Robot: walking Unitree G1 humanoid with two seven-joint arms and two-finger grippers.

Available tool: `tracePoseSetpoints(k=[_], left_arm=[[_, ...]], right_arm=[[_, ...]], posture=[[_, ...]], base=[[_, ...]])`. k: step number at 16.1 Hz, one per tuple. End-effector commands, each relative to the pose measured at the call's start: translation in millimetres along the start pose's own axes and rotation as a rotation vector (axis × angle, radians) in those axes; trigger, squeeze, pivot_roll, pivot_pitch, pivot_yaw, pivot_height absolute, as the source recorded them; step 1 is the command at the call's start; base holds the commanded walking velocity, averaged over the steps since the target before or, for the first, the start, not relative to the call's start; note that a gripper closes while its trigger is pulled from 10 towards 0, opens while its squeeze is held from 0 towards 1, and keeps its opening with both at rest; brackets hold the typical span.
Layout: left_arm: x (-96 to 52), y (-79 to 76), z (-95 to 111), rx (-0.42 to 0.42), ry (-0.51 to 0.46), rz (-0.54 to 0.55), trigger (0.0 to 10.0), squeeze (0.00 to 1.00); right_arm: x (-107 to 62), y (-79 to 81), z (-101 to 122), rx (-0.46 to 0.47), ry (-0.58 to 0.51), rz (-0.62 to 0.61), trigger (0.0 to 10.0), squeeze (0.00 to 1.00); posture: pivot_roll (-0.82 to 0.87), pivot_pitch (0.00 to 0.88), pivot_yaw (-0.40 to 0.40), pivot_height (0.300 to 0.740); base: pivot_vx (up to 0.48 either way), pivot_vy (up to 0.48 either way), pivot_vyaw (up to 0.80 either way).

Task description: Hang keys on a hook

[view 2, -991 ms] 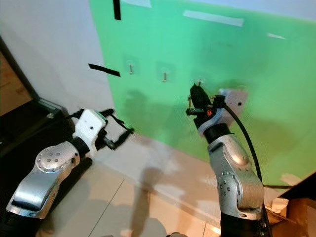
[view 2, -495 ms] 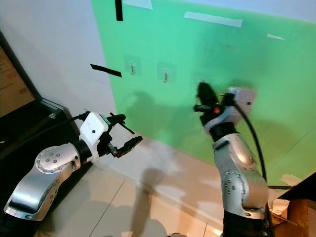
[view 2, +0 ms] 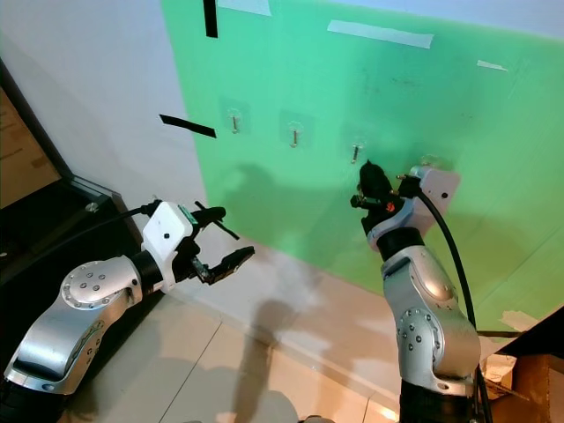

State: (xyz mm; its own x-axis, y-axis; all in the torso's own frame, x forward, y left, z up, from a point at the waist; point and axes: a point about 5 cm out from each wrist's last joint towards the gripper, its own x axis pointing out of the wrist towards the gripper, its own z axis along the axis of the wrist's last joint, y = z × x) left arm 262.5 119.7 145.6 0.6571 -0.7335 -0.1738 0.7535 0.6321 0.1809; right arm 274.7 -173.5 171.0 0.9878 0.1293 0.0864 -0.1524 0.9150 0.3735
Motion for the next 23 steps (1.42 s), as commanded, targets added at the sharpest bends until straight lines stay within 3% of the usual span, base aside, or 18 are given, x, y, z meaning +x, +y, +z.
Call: tracePoseSetpoints(k=[1,9,21,23], left_arm=[[-1.7,-1.3,4.3,0.013,-0.009,-0.010,10.0,0.00],[-2.1,-3.7,4.1,0.006,-0.011,-0.021,10.0,0.00],[-2.1,-5.0,4.8,0.008,-0.011,-0.025,10.0,0.00],[-1.8,-5.4,9.4,-0.013,-0.046,-0.030,10.0,0.00]], right_arm=[[-1.1,6.0,5.2,0.041,-0.029,0.049,10.0,0.00],[-7.2,22.5,12.7,0.134,-0.053,0.221,10.0,0.00],[7.8,18.6,10.1,0.148,-0.063,0.119,10.0,0.00],[8.5,16.2,7.5,0.142,-0.050,0.101,10.0,0.00]], posture=[[-0.04,0.000,0.037,0.740],[-0.04,0.000,0.036,0.740],[-0.03,0.000,0.028,0.740],[-0.03,0.000,0.028,0.740]], base=[[0.000,0.000,0.00],[0.000,0.000,0.00],[0.000,0.000,0.00],[0.000,0.000,0.00]])
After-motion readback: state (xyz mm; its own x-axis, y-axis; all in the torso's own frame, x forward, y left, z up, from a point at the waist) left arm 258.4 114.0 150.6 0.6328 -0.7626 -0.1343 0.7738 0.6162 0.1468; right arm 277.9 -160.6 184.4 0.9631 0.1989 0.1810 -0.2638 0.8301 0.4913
